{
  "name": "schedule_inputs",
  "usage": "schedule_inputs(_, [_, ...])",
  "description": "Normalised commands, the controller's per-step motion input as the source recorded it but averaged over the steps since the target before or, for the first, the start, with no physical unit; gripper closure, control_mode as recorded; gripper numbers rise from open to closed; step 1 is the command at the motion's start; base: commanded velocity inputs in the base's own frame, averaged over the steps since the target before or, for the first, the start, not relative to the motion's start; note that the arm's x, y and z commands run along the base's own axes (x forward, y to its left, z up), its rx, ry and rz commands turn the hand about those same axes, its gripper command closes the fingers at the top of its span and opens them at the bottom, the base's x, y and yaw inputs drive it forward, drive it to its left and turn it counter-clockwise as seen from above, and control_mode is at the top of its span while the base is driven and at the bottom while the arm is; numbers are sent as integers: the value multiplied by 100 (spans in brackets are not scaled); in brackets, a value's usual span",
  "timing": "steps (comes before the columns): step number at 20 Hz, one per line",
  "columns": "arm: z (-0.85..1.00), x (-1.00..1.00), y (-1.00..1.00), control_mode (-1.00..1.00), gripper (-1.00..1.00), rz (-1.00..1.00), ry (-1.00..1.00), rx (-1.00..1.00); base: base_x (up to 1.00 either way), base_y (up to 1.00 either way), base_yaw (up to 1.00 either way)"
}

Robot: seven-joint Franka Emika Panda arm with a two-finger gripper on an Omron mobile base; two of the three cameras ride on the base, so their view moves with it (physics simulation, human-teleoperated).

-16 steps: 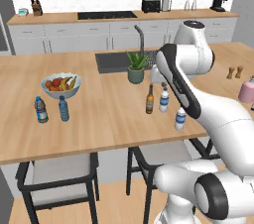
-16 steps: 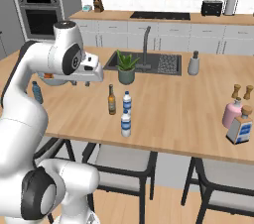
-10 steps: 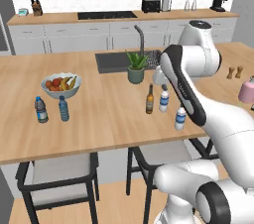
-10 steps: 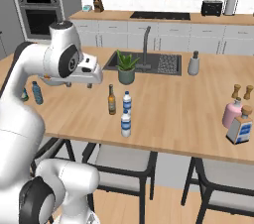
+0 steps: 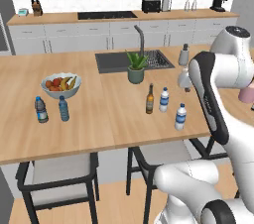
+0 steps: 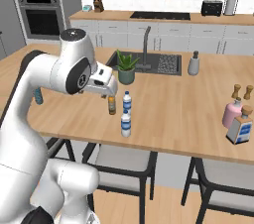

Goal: Move the plastic bottles in the middle to the plastics group, and the glass bottles in the middle to the glass group.

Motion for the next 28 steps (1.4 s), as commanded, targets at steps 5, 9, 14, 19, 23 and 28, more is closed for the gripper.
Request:
schedule_inputs(5, [-23, 39, -81, -100, -100, -1, -2, 0, 0, 0, 0])
schedule_inputs(9, [-57, 46, -13, -100, -100, 0, -9, -2, 0, 0, 0])
schedule_inputs(14, [-61, 60, 0, -100, -100, 0, -2, -6, 0, 0, 0])
schedule_inputs(19, [-41, 51, -6, -100, -100, 0, 0, 0, 0, 0, 0])
schedule_inputs(23, [-24, 18, 0, -100, -100, 3, 20, -8, 0, 0, 0])
schedule_inputs(28, [-19, 24, 0, -100, -100, 3, 24, -3, 0, 0, 0])
